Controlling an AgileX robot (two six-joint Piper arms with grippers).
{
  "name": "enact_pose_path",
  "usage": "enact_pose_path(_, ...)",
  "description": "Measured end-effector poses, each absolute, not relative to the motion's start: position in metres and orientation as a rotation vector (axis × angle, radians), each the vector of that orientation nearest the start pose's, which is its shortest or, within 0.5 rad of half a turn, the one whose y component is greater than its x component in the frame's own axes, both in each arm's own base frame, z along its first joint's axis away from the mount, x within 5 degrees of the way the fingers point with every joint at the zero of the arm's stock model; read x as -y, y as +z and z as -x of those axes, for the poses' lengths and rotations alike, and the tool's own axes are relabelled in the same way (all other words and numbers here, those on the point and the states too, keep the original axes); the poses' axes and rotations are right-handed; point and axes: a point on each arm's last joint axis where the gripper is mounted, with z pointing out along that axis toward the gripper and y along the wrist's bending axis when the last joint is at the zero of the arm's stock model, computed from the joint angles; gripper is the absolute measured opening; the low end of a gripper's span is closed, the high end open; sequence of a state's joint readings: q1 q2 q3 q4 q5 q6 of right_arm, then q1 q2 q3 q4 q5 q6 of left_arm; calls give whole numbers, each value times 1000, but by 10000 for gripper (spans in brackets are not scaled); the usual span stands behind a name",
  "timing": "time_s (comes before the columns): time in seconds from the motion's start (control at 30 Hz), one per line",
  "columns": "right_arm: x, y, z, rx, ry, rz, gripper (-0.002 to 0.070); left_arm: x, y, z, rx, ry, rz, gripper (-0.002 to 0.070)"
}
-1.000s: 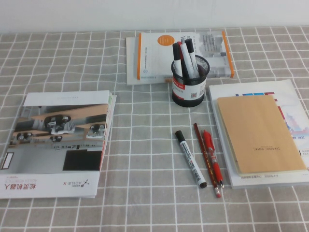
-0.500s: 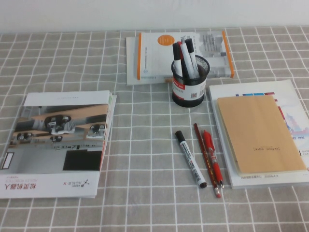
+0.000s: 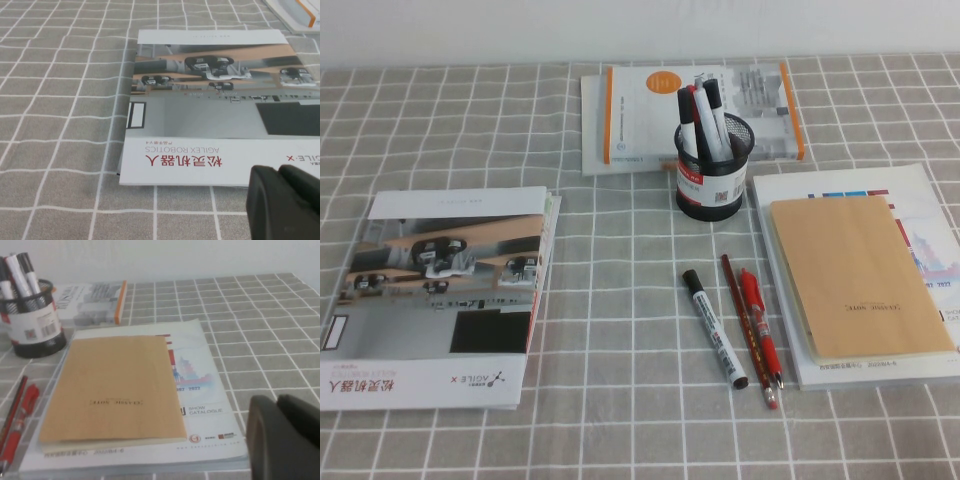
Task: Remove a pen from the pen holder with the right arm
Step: 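Take a marker out of the pen holder and lay it on the table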
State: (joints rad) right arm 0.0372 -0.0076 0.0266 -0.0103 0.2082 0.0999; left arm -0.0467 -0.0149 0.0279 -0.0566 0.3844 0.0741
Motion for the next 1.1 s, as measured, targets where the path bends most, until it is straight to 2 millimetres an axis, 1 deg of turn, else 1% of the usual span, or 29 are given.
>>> enact_pose_path(0.07,-4,184,-56,-1726,70,23,-12,4,170,-52,-1879,-37,-79,-5)
enact_pose_path(0.27,-8,174,-53,-1842,72,90,-12,4,170,-52,-1879,-37,-79,-5)
enact_pose_path(0.37,-8,171,-52,-1872,72,105,-13,4,170,-52,-1879,-37,-79,-5)
enact_pose_path(0.63,-11,171,-52,-1878,147,63,-12,4,170,-52,-1879,-37,-79,-5)
enact_pose_path(1.1,-12,171,-52,-1877,168,50,-12,4,170,-52,-1879,-37,-79,-5)
